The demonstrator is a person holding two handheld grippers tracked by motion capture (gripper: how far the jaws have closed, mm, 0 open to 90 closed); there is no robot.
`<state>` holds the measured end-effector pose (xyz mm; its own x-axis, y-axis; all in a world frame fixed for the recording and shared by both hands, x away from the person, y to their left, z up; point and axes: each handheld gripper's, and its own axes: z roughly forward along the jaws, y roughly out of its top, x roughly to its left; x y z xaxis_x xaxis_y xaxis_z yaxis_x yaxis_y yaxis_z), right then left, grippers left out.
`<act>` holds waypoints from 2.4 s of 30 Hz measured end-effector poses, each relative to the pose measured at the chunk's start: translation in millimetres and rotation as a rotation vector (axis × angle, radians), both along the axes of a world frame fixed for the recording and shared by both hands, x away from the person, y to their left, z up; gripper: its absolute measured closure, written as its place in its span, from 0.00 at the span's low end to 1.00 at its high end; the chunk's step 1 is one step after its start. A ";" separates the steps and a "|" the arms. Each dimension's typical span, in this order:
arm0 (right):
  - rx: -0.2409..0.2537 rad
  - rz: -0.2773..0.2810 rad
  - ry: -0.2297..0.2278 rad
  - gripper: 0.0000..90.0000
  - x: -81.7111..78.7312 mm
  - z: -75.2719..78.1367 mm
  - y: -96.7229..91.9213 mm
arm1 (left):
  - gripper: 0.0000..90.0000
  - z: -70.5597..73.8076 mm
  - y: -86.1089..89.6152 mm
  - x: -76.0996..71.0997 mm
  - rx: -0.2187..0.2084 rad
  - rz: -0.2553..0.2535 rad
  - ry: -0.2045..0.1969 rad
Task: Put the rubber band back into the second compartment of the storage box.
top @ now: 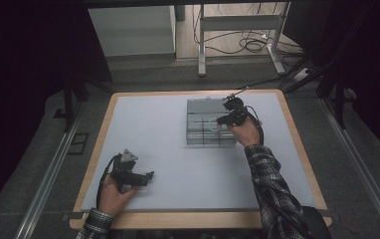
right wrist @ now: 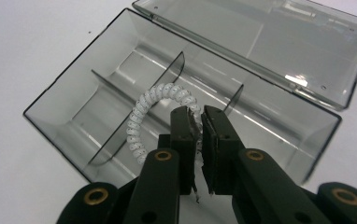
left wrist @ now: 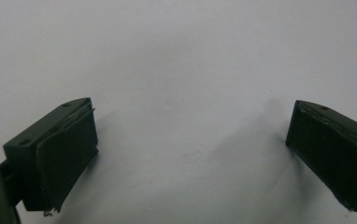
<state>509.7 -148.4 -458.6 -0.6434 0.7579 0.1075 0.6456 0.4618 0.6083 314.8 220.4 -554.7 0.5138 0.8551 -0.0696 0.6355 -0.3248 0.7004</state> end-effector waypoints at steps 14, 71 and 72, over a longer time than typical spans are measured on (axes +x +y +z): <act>0.004 -0.049 -0.030 0.92 17.9 -15.1 13.5 | 0.03 -0.1 0.1 0.0 -0.003 0.002 -0.001; -0.066 0.027 -0.063 0.66 0.9 -11.2 19.5 | 0.03 0.0 -0.2 -0.1 0.001 0.000 0.000; -0.067 0.030 -0.065 0.66 0.3 -10.8 19.7 | 0.03 0.0 -0.2 -0.1 0.001 0.001 0.000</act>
<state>509.9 -128.7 -469.5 -0.6696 0.7426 0.0141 0.5910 0.5211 0.6158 314.7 220.2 -554.7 0.5132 0.8555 -0.0686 0.6357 -0.3252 0.7001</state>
